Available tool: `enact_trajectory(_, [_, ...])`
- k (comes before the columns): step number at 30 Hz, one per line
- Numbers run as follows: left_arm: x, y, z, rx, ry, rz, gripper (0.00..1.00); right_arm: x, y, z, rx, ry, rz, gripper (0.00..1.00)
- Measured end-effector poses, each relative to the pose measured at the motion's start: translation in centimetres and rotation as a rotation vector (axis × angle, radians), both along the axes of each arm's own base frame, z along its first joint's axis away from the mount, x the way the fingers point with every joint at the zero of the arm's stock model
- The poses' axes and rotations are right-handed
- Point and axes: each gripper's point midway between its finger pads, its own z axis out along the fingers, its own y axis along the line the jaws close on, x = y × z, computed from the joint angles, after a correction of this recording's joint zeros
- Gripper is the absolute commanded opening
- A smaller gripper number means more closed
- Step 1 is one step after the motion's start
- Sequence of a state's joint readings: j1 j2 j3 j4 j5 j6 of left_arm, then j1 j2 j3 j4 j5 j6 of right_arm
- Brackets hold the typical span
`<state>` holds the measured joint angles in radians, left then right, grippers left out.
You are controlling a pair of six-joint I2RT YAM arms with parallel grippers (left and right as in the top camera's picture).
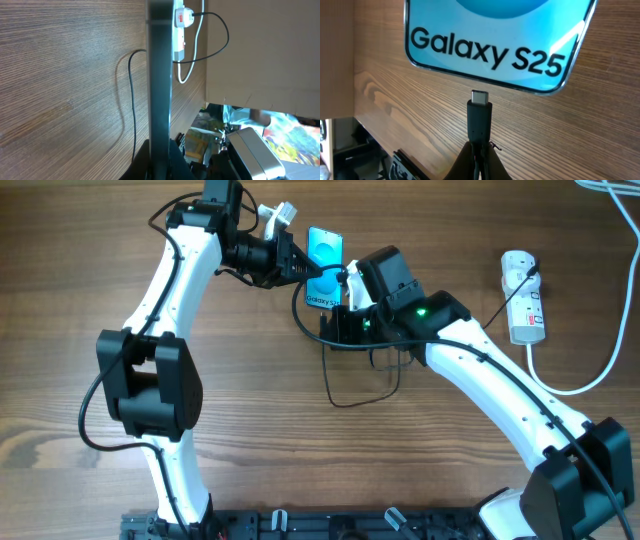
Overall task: Plug charger to phone and switch on socket
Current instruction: 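Push the USB-C plug up into the phone's bottom port with the right gripper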
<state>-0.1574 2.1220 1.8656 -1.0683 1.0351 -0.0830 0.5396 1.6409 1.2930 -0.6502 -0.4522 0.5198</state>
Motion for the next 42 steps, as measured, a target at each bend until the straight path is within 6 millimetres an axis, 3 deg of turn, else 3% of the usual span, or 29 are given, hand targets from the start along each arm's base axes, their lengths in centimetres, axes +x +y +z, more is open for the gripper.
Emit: enact_trajectory(42, [-0.04, -0.02, 0.04, -0.003, 0.002, -0.001, 0.04, 0.28, 0.15, 0.2, 0.014, 0.004, -0.023, 0.05])
